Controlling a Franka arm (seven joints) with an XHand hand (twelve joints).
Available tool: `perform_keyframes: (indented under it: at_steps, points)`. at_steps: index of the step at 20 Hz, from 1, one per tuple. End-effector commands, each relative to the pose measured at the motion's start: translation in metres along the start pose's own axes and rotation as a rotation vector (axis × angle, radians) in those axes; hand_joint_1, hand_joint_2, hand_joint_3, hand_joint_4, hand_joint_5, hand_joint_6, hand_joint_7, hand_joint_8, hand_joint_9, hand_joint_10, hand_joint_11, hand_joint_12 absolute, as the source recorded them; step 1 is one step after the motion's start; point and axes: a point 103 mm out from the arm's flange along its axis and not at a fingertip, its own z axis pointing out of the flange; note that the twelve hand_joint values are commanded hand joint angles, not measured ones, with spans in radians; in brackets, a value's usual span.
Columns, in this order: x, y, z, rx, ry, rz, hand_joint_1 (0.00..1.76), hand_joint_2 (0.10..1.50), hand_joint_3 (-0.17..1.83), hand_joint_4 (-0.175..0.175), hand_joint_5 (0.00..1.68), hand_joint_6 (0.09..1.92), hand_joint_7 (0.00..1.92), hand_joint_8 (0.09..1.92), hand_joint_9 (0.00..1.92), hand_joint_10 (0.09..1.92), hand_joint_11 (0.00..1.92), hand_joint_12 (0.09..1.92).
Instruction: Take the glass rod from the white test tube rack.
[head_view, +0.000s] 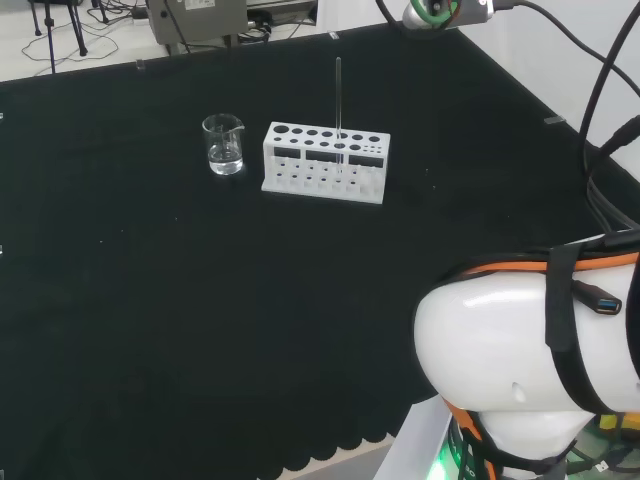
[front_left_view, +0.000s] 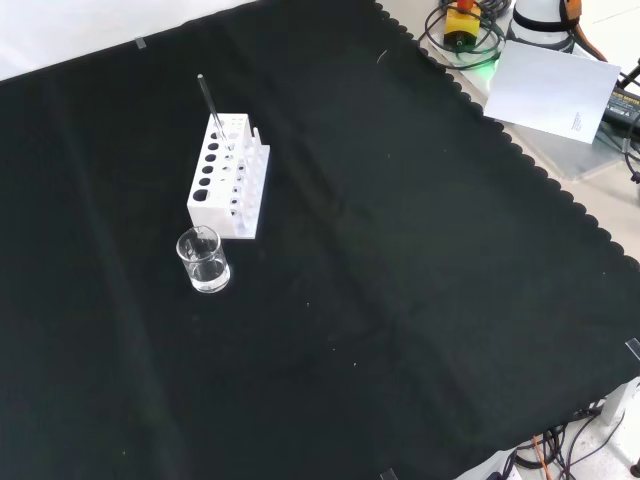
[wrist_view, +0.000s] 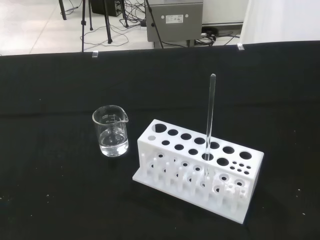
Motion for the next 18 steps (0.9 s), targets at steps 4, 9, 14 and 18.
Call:
perform_keyframes:
  at_steps: [4,9,14,18]
  points:
    - [0.003,0.005,-0.004,-0.002,-0.019,-0.004,0.58,0.96,0.41,-0.163,0.12,0.09,0.03,0.63,0.17,0.67,0.03,1.27]
    - [0.005,0.013,-0.006,0.007,-0.037,-0.002,0.56,0.99,0.37,-0.164,0.10,0.09,0.00,0.71,0.09,0.86,0.00,1.34]
    - [0.007,0.034,0.001,0.009,-0.024,-0.015,0.55,0.99,0.38,-0.169,0.11,0.09,0.02,0.84,0.21,0.90,0.01,1.44]
    - [0.004,0.060,0.007,0.015,-0.009,-0.029,0.56,0.98,0.39,-0.175,0.13,0.09,0.08,0.89,0.34,0.90,0.07,1.45]
